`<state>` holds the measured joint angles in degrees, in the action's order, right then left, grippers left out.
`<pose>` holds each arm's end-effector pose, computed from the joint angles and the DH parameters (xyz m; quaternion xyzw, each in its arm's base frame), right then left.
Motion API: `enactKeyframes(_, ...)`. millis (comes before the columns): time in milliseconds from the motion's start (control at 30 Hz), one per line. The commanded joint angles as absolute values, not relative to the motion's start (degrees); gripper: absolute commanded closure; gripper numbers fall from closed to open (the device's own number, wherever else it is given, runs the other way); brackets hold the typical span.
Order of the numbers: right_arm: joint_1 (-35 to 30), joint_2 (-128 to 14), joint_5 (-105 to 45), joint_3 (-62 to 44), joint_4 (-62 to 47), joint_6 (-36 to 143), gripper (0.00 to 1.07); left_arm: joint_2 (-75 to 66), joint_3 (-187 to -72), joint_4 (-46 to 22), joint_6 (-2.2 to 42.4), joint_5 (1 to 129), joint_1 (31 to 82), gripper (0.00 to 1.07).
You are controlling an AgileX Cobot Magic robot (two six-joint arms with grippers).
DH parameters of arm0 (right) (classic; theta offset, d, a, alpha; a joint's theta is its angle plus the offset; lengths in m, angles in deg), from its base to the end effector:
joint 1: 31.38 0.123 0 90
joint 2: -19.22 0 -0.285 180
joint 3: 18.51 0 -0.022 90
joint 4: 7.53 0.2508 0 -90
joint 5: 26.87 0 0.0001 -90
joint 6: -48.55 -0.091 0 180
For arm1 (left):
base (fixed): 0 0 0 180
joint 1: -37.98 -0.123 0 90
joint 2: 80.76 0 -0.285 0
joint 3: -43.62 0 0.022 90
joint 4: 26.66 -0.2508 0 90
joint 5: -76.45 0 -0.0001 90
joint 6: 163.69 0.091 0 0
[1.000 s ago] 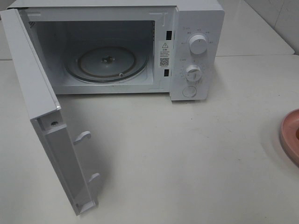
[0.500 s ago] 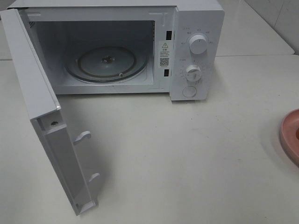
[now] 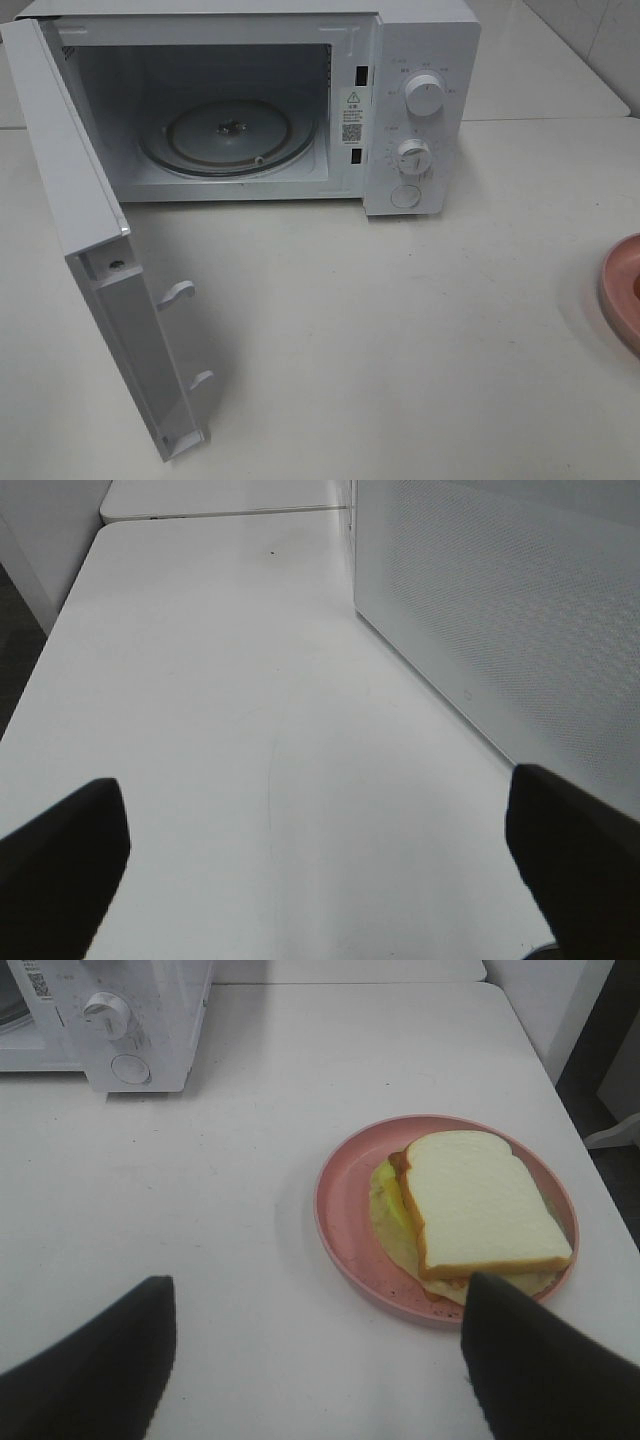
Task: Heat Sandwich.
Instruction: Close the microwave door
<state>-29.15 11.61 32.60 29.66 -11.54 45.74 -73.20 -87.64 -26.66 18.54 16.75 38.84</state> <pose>-0.0051 -0.0057 0.2812 0.0054 0.8440 -0.0114 0.5362 -0.0043 0.0001 0.2780 0.0229 0.8477 0.0063 0.5299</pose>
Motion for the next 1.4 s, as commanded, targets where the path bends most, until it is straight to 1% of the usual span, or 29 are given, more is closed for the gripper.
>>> enactKeyframes(33,-29.5,13.3,32.5,29.7,-11.5,46.2,0.31,-74.3,-87.5,-26.7,18.4,17.2,38.7,0.1)
enactKeyframes(1100,-29.5,13.3,32.5,29.7,-11.5,46.2,0.31,-74.3,-87.5,-26.2,18.3,17.2,38.7,0.1)
enactKeyframes(1267,-29.5,13.3,32.5,29.7,-11.5,46.2,0.31,-74.0,-89.3,-26.2,17.9,20.2,38.7,0.1)
enactKeyframes(1333,-29.5,13.3,32.5,29.7,-11.5,46.2,0.31,-73.0,-89.6,-26.2,17.9,21.6,38.7,0.1)
enactKeyframes(1400,-29.5,13.3,32.5,29.7,-11.5,46.2,0.31,-70.6,-89.6,-26.2,18.0,23.1,38.7,0.14)
